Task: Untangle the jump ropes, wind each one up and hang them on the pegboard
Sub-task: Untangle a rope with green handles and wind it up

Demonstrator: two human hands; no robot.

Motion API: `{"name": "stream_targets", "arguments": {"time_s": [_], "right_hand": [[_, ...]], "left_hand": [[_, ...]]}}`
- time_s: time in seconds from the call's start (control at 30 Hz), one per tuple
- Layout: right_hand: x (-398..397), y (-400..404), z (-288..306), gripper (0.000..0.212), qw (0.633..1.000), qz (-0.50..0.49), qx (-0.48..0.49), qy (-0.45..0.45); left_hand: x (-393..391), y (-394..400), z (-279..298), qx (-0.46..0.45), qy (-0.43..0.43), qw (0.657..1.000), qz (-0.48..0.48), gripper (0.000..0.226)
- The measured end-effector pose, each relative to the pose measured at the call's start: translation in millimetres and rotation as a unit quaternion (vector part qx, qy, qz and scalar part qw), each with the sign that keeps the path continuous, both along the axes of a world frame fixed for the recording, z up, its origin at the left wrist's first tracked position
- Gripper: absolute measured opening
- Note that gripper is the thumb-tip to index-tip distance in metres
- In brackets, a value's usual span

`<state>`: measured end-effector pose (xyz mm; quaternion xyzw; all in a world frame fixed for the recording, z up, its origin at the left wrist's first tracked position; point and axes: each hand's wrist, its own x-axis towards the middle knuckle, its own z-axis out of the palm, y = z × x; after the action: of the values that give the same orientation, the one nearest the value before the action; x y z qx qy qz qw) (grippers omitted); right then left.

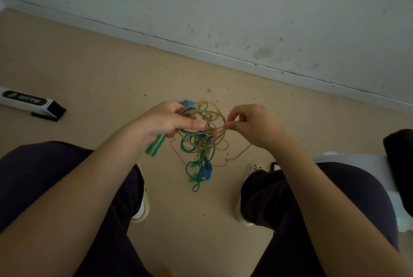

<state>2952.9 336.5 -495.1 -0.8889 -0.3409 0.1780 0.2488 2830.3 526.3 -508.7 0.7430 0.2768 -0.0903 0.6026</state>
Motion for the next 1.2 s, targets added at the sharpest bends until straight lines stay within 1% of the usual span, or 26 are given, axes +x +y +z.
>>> {"name": "stream_targets", "arguments": {"time_s": [0.07, 0.1, 0.2, 0.3, 0.4, 0.43, 0.5, 0.57, 0.63, 0.67, 0.73, 0.8, 0.87, 0.97, 1.03, 1.07, 1.13, 1.2], "right_hand": [[1, -1, -4, 0.013, 0.999, 0.008, -0.020, -0.035], [2, -2, -5, 0.013, 0.999, 0.005, -0.021, -0.047], [7, -3, -1, 0.012, 0.998, -0.026, 0.002, -0.053], [11, -6, 7, 0.014, 0.998, -0.021, 0.022, -0.055], [6, -4, 10, 0.020, 0.999, 0.008, 0.000, -0.034], [5, -3, 8, 0.019, 1.000, 0.012, -0.002, -0.024], [3, -1, 3, 0.014, 1.000, 0.014, 0.011, -0.021], [1, 0, -3, 0.009, 0.999, 0.016, 0.034, -0.015], [-3, 2, -9, 0.005, 0.998, 0.034, 0.053, 0.003], [-5, 3, -10, 0.005, 0.997, 0.046, 0.060, 0.011], [-9, 5, -12, 0.005, 0.994, 0.072, 0.074, 0.030], [-11, 7, -13, 0.006, 0.989, 0.094, 0.101, 0.049], [-11, 7, -14, 0.007, 0.984, 0.100, 0.134, 0.062], [-8, 6, -15, 0.003, 0.981, 0.082, 0.160, 0.072], [-6, 6, -18, 0.004, 0.982, 0.057, 0.174, 0.051], [-5, 6, -18, 0.006, 0.982, 0.046, 0.178, 0.036], [0, 3, -16, 0.010, 0.985, 0.015, 0.173, 0.013], [10, -3, -12, 0.013, 0.985, -0.036, 0.170, -0.007]], "left_hand": [[-1, -1, -1, 0.027, -0.005, 0.999, 0.019, 0.069], [-1, -1, -1, 0.043, -0.014, 0.998, 0.045, 0.066], [1, 0, -2, 0.071, -0.036, 0.988, 0.134, 0.043], [1, 0, 0, 0.070, -0.053, 0.980, 0.179, 0.037], [1, -4, -3, 0.082, -0.039, 0.981, 0.173, 0.029], [1, -5, -4, 0.080, -0.035, 0.982, 0.166, 0.030], [0, -6, -7, 0.089, -0.038, 0.984, 0.147, 0.039], [0, -7, -9, 0.124, -0.054, 0.979, 0.154, 0.041], [0, -6, -7, 0.133, -0.096, 0.973, 0.164, 0.031], [0, -5, -5, 0.129, -0.129, 0.972, 0.146, 0.028], [-1, -7, -1, 0.122, -0.171, 0.976, 0.048, 0.037], [-1, -12, 0, 0.112, -0.141, 0.982, -0.054, 0.044], [0, -14, -3, 0.119, -0.087, 0.984, -0.097, 0.045], [-1, -13, -2, 0.149, -0.040, 0.983, -0.101, 0.036], [-1, -12, 0, 0.168, -0.034, 0.980, -0.097, 0.019], [-1, -12, 1, 0.168, -0.039, 0.981, -0.083, 0.014], [-1, -10, 0, 0.175, -0.047, 0.983, -0.024, 0.012], [0, -3, -2, 0.178, -0.053, 0.981, 0.060, 0.007]]}}
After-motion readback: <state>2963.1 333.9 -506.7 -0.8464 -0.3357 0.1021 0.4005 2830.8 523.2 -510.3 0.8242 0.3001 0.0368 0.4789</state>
